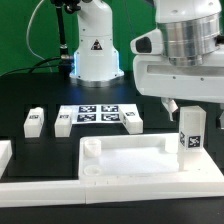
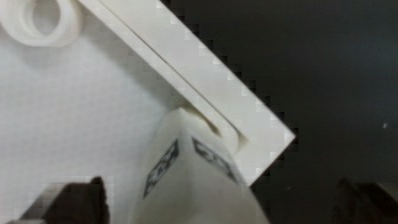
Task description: Assemble desk
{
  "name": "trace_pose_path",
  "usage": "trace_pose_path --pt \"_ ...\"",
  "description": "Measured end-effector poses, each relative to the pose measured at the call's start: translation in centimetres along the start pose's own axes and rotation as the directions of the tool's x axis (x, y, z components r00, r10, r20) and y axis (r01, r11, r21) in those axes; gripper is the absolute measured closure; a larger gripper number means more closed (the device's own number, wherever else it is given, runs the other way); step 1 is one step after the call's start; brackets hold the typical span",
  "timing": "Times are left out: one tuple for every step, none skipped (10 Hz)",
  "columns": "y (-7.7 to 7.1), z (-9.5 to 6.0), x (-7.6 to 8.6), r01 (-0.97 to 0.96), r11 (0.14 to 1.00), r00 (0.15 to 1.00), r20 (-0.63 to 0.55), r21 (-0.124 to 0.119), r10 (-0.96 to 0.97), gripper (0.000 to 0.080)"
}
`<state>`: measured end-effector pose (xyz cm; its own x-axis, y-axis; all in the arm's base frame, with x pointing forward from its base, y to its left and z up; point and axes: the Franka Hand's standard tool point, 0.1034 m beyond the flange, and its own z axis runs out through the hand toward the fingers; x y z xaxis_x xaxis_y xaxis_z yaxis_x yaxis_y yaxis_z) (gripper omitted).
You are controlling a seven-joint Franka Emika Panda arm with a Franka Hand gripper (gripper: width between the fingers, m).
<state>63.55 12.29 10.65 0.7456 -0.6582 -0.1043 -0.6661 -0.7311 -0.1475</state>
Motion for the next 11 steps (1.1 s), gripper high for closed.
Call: trace_pose_path --pt "0.2 0.0 0.2 0.059 0.998 0.998 -0.001 -0.002 -0.059 0.0157" --pt "0.2 0.0 0.2 0.120 0.993 0.993 -0.001 -0.002 -0.120 0.0151" --pt "0.4 0.1 0.4 0.273 0.962 0.962 -0.009 -0.026 -0.274 0.0150" --pt "0.9 0.5 0.8 0.502 0.862 0.864 -0.012 -0.077 -0.504 0.0150" --pt "1.8 1.4 0.7 0.695 0.709 0.714 0.001 -0.119 -0.700 0.0150" --pt "1.7 1.5 0.4 0.714 0.689 0.695 0.007 -0.125 -0.719 0.0150" --pt "1.8 1.5 0.5 0.680 0.723 0.728 0.000 -0.124 -0.685 0.0238" --pt "1.8 1.5 0.5 0.671 0.731 0.737 -0.001 -0.124 -0.676 0.0373" --pt "1.8 1.5 0.5 0.636 0.762 0.767 -0.007 -0.123 -0.641 0.0373" --pt "1.8 1.5 0.5 0.564 0.817 0.822 -0.018 -0.122 -0.570 0.0514" --pt "1.7 1.5 0.5 0.498 0.859 0.863 -0.028 -0.120 -0.504 0.0514"
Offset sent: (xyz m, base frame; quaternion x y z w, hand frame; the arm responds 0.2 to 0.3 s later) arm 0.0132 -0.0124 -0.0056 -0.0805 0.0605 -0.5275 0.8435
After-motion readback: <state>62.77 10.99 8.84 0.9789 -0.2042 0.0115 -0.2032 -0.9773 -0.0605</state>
